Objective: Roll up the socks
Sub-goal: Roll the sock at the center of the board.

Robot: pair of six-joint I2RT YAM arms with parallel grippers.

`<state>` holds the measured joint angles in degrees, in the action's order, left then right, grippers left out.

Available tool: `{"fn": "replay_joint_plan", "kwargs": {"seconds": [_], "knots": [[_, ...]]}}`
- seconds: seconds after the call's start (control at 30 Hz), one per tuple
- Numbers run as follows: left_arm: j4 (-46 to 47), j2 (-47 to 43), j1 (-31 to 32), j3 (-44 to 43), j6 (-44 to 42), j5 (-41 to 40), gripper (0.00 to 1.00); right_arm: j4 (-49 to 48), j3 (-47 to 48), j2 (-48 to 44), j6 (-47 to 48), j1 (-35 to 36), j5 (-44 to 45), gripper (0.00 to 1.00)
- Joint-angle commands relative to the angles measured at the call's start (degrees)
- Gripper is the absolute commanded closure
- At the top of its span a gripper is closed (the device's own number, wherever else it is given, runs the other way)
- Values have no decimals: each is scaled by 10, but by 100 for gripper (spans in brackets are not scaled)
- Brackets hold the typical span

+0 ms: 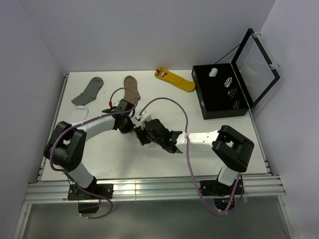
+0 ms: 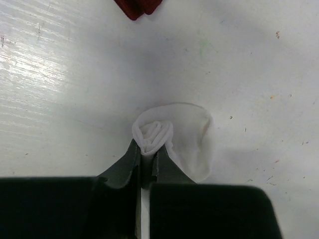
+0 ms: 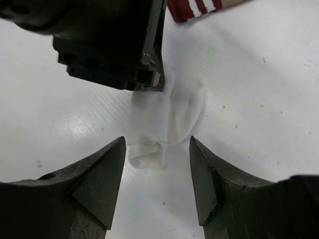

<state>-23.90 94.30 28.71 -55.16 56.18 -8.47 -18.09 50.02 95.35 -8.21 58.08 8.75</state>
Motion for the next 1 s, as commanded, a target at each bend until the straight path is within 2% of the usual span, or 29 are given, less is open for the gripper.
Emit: {"fn": "replay_joint_plan", "kwargs": {"seconds": [0.0, 0.43, 0.57, 0.63, 0.67, 0.77, 0.8, 0.83, 0.87, 0.97], "knots": [[-46, 10, 3, -20, -24, -11, 100, -29, 26, 24, 55, 24, 72, 39], [-55, 24, 10, -32, -28, -8, 99, -22, 90, 114, 95, 72, 113, 39], [-56, 26, 12, -33, -28, -7, 100, -11, 104, 138, 94, 73, 130, 43], [-55, 24, 12, -33, -27, -7, 100, 0, 106, 145, 93, 73, 135, 51], [-54, 23, 12, -33, -26, -6, 100, 3, 105, 146, 86, 73, 136, 60], [-50, 20, 12, -31, -20, -5, 98, 9, 97, 145, 63, 73, 145, 78], [-45, 19, 12, -29, -15, -3, 95, 10, 89, 143, 57, 72, 146, 89], [-41, 15, 11, -27, -12, -2, 93, 12, 84, 141, 50, 70, 143, 96], [-39, 12, 11, -21, -7, -3, 92, 14, 75, 135, 31, 69, 140, 100], [-26, -9, 9, -3, 17, -9, 83, 12, 49, 116, -11, 49, 98, 100]]}}
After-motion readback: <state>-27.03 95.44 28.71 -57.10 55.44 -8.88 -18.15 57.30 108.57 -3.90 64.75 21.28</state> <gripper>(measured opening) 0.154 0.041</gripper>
